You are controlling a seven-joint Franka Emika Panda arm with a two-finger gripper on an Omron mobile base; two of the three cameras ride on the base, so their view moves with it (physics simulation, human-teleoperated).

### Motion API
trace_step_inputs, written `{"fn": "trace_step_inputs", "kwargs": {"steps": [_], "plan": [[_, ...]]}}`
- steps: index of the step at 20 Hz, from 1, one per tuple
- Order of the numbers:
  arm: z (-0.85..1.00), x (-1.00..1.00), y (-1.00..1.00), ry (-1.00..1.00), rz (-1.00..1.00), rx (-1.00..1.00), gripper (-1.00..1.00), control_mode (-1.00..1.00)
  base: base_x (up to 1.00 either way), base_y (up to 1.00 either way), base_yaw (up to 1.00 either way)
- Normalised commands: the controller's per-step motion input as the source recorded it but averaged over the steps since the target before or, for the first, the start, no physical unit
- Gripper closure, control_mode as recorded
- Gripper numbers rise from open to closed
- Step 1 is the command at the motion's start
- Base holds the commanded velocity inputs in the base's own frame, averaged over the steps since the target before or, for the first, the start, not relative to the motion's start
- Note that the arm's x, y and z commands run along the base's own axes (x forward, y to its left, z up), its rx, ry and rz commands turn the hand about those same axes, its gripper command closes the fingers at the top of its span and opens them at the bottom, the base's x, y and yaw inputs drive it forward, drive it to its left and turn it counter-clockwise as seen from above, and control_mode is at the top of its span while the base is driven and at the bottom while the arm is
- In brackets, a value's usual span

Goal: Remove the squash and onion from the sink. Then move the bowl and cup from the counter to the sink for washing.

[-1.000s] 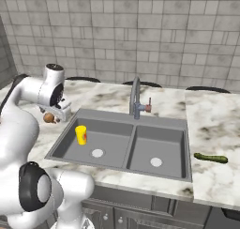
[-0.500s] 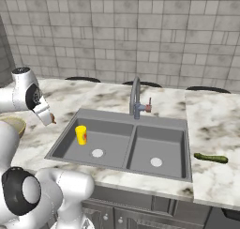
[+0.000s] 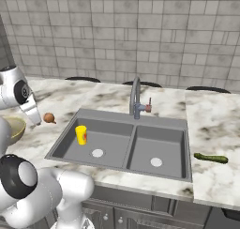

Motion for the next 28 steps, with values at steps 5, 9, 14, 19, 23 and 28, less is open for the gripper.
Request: {"fn": "trace_step_inputs", "kwargs": {"steps": [5,9,14,19,23,28], "plan": [[0.00,-0.01,0.22,0.06,0.00,-0.01,-1.00,-1.00,0.00,0.00,0.00],[0.00,0.00,0.24,0.00,0.00,0.00,-1.00,-1.00,0.00,0.00,0.00],[0.00,-0.05,0.21,0.00,0.01,0.00,-1.00,-1.00,0.00,0.00,0.00],[-0.03,-0.07,0.17,0.00,0.04,0.00,-1.00,-1.00,0.00,0.00,0.00],[-0.01,-0.08,0.09,0.00,0.07,0.05,-1.00,-1.00,0.00,0.00,0.00],[0.00,-0.09,0.06,0.00,0.09,0.06,-1.00,-1.00,0.00,0.00,0.00]]}}
